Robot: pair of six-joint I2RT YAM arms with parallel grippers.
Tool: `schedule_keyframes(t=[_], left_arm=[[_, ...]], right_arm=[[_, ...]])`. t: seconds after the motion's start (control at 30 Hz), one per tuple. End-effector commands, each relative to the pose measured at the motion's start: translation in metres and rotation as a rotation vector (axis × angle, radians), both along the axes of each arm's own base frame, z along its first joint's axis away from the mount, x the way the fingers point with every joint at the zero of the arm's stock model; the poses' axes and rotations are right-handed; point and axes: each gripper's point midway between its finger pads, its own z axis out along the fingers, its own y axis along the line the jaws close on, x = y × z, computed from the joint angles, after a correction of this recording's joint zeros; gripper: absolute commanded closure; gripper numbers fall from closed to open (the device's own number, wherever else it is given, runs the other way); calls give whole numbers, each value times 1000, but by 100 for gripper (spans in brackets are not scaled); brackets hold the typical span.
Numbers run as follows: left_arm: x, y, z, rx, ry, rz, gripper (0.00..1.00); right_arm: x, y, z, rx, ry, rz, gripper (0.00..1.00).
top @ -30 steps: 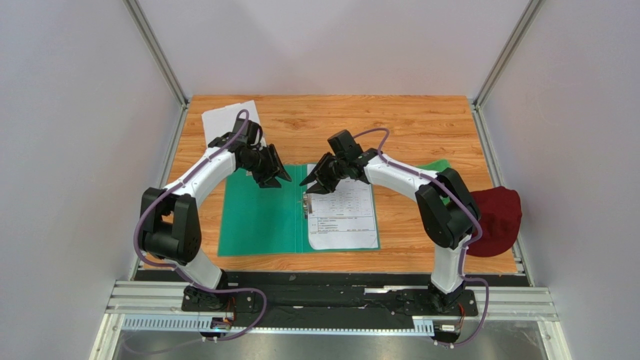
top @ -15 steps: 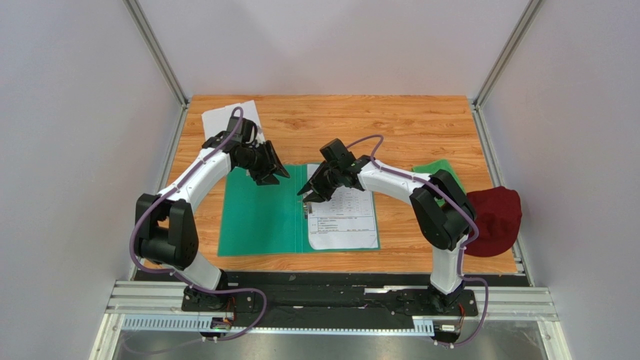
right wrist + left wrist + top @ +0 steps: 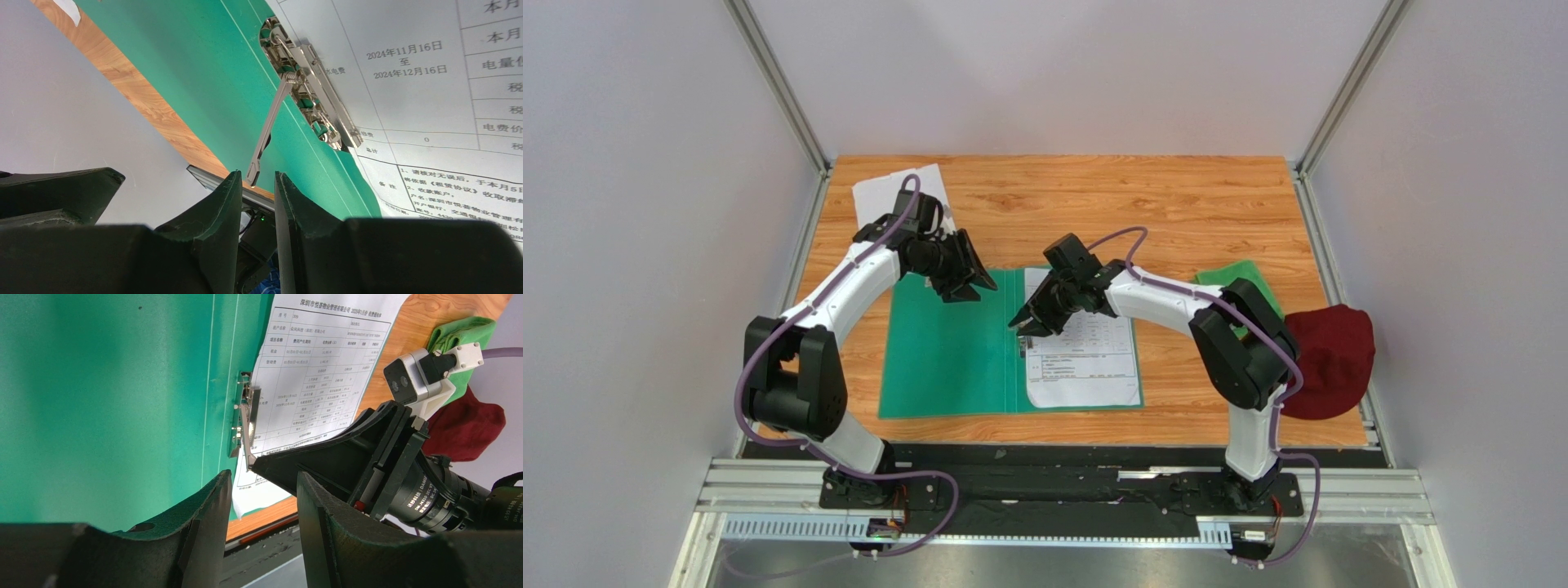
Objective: Put the files into the folder
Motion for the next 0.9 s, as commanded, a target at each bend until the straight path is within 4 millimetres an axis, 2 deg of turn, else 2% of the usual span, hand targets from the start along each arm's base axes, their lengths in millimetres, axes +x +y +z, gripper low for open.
schedule_keyframes(t=[0.0, 0.17, 0.2, 0.23, 0.4, 0.43, 0.47, 0.57, 0.73, 0.77, 0.8, 0.87], left_arm=[[10, -3, 21, -30, -76, -18, 48], [9, -4, 20, -33, -73, -24, 48], [9, -4, 19, -32, -73, -25, 48], [9, -4, 18, -34, -72, -26, 48], [9, -5, 19, -39, -73, -34, 48], [9, -5, 18, -40, -75, -34, 48], [10, -6, 19, -42, -80, -35, 48], [12, -13, 14, -75, -85, -60, 49], [15, -35, -22, -93, -41, -95, 55], [19, -44, -25, -98, -49, -95, 59], [20, -48, -38, -97, -23, -97, 60], [26, -52, -48, -79, -15, -92, 61]], right_arm=[[2, 9, 14, 51, -14, -15, 72], [-2, 14, 10, 66, 7, -14, 76], [-1, 14, 11, 73, 8, -18, 83], [-1, 15, 10, 74, 9, -19, 84], [-2, 14, 7, 70, 18, -20, 87], [-3, 14, 6, 68, 18, -18, 96], [-5, 12, 4, 61, 22, -18, 99], [-9, 6, 0, 45, 16, -8, 100], [-23, -9, -24, 17, 14, 34, 100], [-25, -11, -28, 9, 2, 55, 100], [-27, -12, -32, -1, 0, 73, 100], [-29, -18, -37, -34, -24, 105, 100]])
